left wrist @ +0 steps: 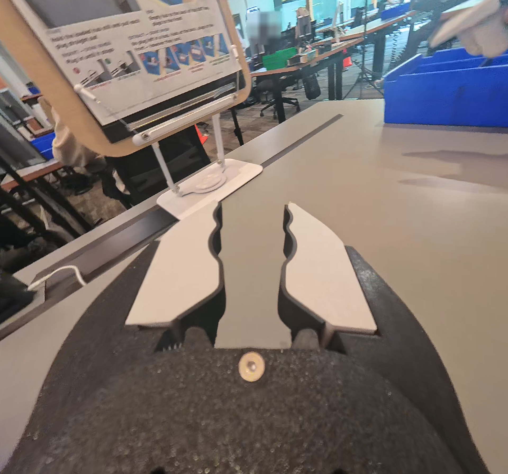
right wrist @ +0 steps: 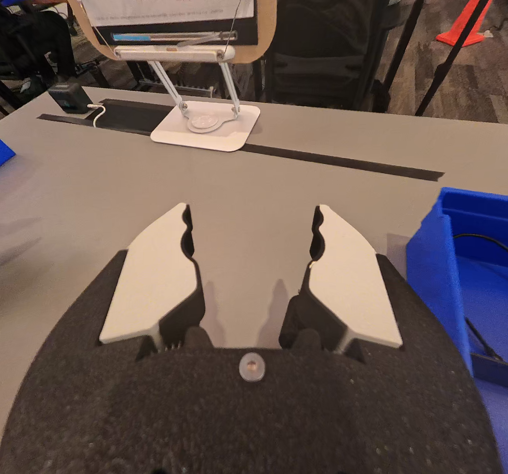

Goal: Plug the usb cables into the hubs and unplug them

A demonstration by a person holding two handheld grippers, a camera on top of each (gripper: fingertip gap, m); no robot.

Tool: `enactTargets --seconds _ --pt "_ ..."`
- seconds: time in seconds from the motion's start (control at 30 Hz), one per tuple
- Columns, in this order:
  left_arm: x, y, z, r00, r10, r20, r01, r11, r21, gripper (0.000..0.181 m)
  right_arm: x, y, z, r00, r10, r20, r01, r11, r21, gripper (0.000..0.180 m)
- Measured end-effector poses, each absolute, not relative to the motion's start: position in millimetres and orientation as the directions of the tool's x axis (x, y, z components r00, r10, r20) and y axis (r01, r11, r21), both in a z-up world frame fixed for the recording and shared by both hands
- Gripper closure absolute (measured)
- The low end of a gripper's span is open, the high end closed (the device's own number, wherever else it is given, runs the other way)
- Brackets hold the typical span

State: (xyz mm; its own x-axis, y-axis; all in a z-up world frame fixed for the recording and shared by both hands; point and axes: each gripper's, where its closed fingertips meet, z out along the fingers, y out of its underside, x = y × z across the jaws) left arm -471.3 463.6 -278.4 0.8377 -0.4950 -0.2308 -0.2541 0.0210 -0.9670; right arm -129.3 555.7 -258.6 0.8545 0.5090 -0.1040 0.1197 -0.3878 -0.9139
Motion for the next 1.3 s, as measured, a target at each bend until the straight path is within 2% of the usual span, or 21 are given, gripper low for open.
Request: enactTargets --seconds 0.43,0.73,1.3 --pt "-548.3 482.5 -296.2 0.961 -0.276 0.022 -0.025 -0.164 -0.986 0.112 -151.9 554.9 -315.3 0.879 0.472 -0.071 0.110 -0.345 -0.932 0.087" --pt "-570.7 476.6 -307.2 0.969 -0.210 0.131 0.087 -0.204 -0.975 0.112 -141.0 552.3 -328.3 0.896 0.438 -0.065 0.084 -0.312 -0.946 0.085" --pt "-567.8 477.7 -315.8 0.965 -0.220 0.140 0.087 -0.232 -0.969 0.113 -140.6 550.2 -336.3 0.893 0.442 -0.088 0.066 -0.321 -0.945 0.087"
